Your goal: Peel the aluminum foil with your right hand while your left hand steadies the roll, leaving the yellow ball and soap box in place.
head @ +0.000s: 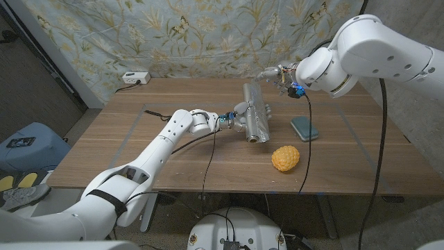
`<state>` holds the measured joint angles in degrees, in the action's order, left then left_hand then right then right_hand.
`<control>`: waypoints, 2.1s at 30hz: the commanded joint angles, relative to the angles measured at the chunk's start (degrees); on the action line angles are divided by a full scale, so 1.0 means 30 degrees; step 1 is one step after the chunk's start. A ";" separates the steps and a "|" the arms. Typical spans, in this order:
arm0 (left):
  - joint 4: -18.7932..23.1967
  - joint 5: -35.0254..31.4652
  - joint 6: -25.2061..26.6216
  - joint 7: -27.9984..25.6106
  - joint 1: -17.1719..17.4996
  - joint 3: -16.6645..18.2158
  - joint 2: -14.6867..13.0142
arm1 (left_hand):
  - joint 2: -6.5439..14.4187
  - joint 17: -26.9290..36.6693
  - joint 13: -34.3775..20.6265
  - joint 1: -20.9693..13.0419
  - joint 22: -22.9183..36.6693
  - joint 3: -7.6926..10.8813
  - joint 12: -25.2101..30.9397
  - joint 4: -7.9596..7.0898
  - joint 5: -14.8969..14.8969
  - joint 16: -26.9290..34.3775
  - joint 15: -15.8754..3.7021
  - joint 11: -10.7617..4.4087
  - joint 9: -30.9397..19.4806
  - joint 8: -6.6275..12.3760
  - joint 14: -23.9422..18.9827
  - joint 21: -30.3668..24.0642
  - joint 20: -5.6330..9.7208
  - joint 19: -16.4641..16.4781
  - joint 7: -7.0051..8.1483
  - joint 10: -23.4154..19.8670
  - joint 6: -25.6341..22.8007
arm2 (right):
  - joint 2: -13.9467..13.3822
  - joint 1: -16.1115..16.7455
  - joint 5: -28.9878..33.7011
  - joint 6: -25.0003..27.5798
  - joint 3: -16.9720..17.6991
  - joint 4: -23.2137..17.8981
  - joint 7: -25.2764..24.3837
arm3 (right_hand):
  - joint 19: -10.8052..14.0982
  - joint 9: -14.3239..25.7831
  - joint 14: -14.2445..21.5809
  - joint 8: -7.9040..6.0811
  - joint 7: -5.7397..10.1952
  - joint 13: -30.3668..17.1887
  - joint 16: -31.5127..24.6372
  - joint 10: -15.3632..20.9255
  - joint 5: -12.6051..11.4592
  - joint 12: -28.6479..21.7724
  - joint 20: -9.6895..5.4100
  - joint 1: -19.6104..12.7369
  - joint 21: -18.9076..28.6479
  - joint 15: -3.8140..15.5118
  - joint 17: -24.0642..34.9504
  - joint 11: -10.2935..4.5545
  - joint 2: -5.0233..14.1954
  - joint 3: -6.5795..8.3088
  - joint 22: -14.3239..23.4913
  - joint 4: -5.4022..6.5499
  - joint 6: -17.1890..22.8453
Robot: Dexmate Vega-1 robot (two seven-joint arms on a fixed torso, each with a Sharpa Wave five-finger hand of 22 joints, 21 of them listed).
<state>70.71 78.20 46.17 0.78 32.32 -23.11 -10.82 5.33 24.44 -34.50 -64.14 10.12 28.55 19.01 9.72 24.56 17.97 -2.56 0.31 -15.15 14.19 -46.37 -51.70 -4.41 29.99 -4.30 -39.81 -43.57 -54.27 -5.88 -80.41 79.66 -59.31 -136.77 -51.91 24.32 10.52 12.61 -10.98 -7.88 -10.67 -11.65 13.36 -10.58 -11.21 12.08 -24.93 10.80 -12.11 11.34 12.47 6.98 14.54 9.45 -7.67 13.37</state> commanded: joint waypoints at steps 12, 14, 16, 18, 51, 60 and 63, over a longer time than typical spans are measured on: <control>0.2635 0.0638 -0.1027 -0.4077 0.0819 -0.0184 0.0137 | -0.0157 -0.0102 0.0017 -0.0463 0.0046 0.0394 -0.0119 0.0165 0.0299 -0.0124 -0.0101 -0.0125 0.0070 -0.0074 -0.0049 -0.0098 0.0071 0.0077 0.0161 -0.0381 -0.0327 | 0.1491 -0.4797 -0.3412 0.0107 -0.5871 0.0852 -0.4028 | -0.0406 0.0031 -0.0139 0.0050 -0.1390 -0.0045 0.0057 -0.0112 -0.0163 0.0074 -0.0013 -0.0408 0.0013 -0.0142 0.0025 0.0077 0.0075 -0.1188 0.0102 0.0134 -0.0424; 0.2897 0.0715 -0.1079 -0.4573 0.0865 -0.0199 0.0086 | -0.0184 -0.0117 0.0019 -0.0502 0.0043 0.0435 -0.0126 0.0174 0.0341 -0.0132 -0.0106 -0.0119 0.0082 -0.0084 -0.0066 -0.0093 0.0092 0.0068 0.0141 -0.0395 -0.0357 | 0.1774 -0.5230 -0.3357 0.0107 -0.6514 0.1003 -0.4028 | -0.0455 0.0029 -0.0196 0.0054 -0.1391 -0.0047 0.0058 -0.0147 -0.0171 0.0072 -0.0009 -0.0412 0.0012 -0.0141 0.0027 0.0079 0.0099 -0.1276 0.0105 0.0149 -0.0492; 0.2988 0.0842 -0.1087 -0.4853 0.0861 -0.0216 0.0048 | -0.0209 -0.0135 0.0021 -0.0551 0.0041 0.0491 -0.0134 0.0177 0.0399 -0.0144 -0.0108 -0.0140 0.0098 -0.0101 -0.0078 -0.0098 0.0098 0.0086 0.0155 -0.0413 -0.0389 | 0.1979 -0.5362 -0.3335 0.0107 -0.6775 0.1157 -0.4028 | -0.0499 0.0028 -0.0227 0.0054 -0.1390 -0.0047 0.0058 -0.0166 -0.0177 0.0071 -0.0002 -0.0421 0.0009 -0.0141 0.0026 0.0079 0.0112 -0.1327 0.0107 0.0155 -0.0536; 0.3104 0.0915 -0.1161 -0.5129 0.0878 -0.0242 0.0014 | -0.0257 -0.0156 0.0031 -0.0582 0.0039 0.0528 -0.0144 0.0180 0.0448 -0.0150 -0.0117 -0.0190 0.0112 -0.0101 -0.0111 -0.0098 0.0096 0.0088 0.0157 -0.0431 -0.0451 | 0.2194 -0.5649 -0.3244 0.0107 -0.7222 0.1301 -0.4028 | -0.0548 0.0028 -0.0250 0.0059 -0.1392 -0.0049 0.0051 -0.0187 -0.0187 0.0067 -0.0003 -0.0417 0.0011 -0.0140 0.0029 0.0079 0.0124 -0.1398 0.0108 0.0169 -0.0611; 0.3566 0.1429 -0.1968 -0.5910 0.0919 -0.0637 -0.0408 | -0.0812 0.0119 -0.0059 -0.1755 0.0063 0.0754 -0.0100 0.0298 0.0890 0.0207 -0.0727 -0.0352 0.0229 -0.0245 -0.0476 -0.0282 0.0294 0.0358 0.0355 -0.0815 -0.0874 | 0.3613 -0.6333 -0.2948 0.0107 -0.8956 0.3235 -0.4028 | -0.0880 0.0019 -0.0605 0.0060 -0.1384 -0.0051 0.0044 -0.0513 -0.0202 0.0063 0.0019 -0.0501 0.0025 -0.0141 0.0025 0.0075 0.0261 -0.1732 0.0118 0.0222 -0.1198; 0.3941 0.1589 -0.2114 -0.6007 0.1130 -0.0651 -0.0544 | -0.0794 0.0137 -0.0104 -0.1885 0.0067 0.0822 -0.0104 0.0183 0.0993 0.0200 -0.0647 -0.0334 0.0194 -0.0280 -0.0481 -0.0311 0.0299 0.0321 0.0363 -0.0826 -0.0881 | 0.4136 -0.6152 -0.2725 0.0107 -0.9241 0.4092 -0.4028 | -0.0936 0.0048 -0.0844 0.0046 -0.1386 -0.0070 0.0047 -0.0945 -0.0245 0.0063 0.0031 -0.0554 0.0027 -0.0137 0.0023 0.0076 0.0240 -0.1967 0.0123 0.0268 -0.2372; 0.4058 0.1606 -0.2195 -0.5990 0.1191 -0.0676 -0.0590 | -0.0774 0.0145 -0.0117 -0.1918 0.0069 0.0844 -0.0103 0.0160 0.1021 0.0199 -0.0637 -0.0343 0.0172 -0.0279 -0.0479 -0.0325 0.0291 0.0327 0.0315 -0.0835 -0.0889 | 0.4212 -0.6034 -0.2601 0.0107 -0.9274 0.4336 -0.4028 | -0.0958 0.0047 -0.0916 0.0047 -0.1387 -0.0075 0.0050 -0.1010 -0.0247 0.0054 0.0033 -0.0547 0.0027 -0.0137 0.0019 0.0076 0.0224 -0.2014 0.0123 0.0268 -0.2544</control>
<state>81.73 82.63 40.24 -16.98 35.30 -24.95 -12.13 3.01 24.59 -34.66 -69.37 10.14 30.64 18.57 10.31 27.23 18.25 -4.62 -0.72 -14.49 13.53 -47.59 -52.36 -3.68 30.71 -3.38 -41.87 -45.95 -43.06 -24.59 -88.96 79.99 -86.16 -126.42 -64.01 21.74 10.55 10.42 -10.99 -7.04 -10.82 -11.66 10.80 -11.03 -10.99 12.16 -26.12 10.81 -12.17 11.32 12.57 7.72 8.68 9.76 -6.87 6.40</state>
